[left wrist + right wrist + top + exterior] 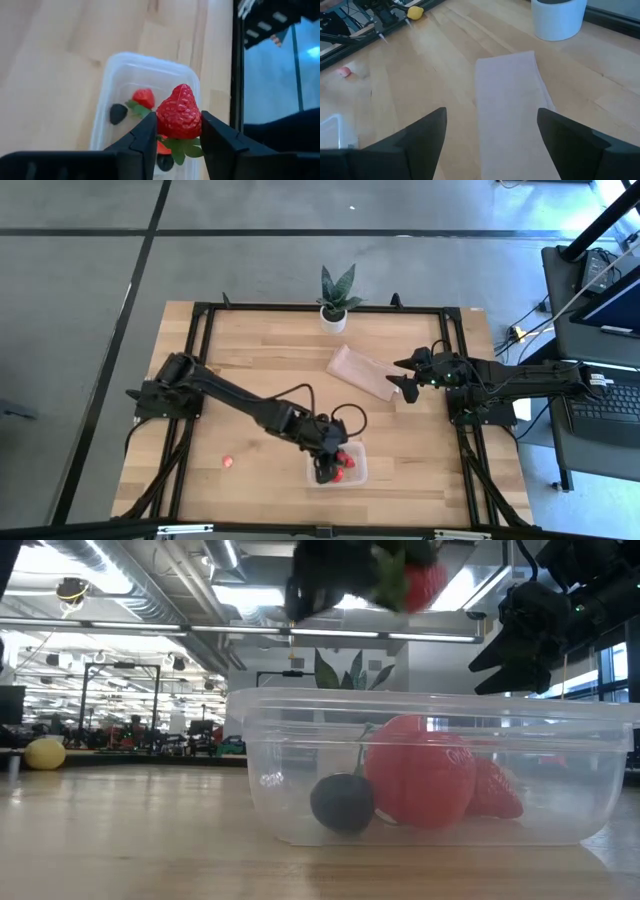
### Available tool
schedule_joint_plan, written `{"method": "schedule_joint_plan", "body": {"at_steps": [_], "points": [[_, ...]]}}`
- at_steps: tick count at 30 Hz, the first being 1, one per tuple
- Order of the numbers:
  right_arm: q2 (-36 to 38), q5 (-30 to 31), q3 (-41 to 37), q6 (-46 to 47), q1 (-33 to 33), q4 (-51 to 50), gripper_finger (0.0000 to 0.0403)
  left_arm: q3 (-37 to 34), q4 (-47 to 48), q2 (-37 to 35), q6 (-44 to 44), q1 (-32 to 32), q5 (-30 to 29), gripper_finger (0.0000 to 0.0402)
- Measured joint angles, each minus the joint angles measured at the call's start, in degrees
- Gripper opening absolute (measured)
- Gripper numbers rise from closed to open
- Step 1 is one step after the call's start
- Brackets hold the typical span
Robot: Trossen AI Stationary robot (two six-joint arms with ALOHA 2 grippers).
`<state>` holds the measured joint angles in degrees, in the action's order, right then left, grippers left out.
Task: Pick and placing Produce into tupperware
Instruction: Put the red strawberry in the bin, then put the pink peach in the bin
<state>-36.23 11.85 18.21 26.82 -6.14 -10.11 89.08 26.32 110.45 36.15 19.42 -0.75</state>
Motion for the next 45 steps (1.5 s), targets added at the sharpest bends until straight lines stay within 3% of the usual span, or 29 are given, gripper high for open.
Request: {"method": "schedule_joint_plan", "body": {"at_steps": [6,14,26,35,45], "points": [[0.00,-0.01,0.00,-0.01,0.01,0.00,0.0312,0.00,-0.01,4.51,0.85,0.33,2.50,0.0135],[-0.02,0.01,-0.01,-0.01,0.00,-0.02,0.0312,-0.06,0.45,6.41,0.89,0.46,3.27,0.0120],[-0.02,0.01,-0.01,0.06,0.01,-0.02,0.0312,-0.04,0.12,6.28,0.80,0.45,3.32,0.0182],[-0.02,0.00,-0.02,-0.02,-0.01,-0.03,0.0312,-0.04,0.61,6.18,0.79,0.37,3.69,0.0178],[-0.02,0.01,-0.01,-0.27,0.01,-0.45,0.0312,-0.02,10.01,0.56,-0.86,1.98,6.41,0.0190]]}}
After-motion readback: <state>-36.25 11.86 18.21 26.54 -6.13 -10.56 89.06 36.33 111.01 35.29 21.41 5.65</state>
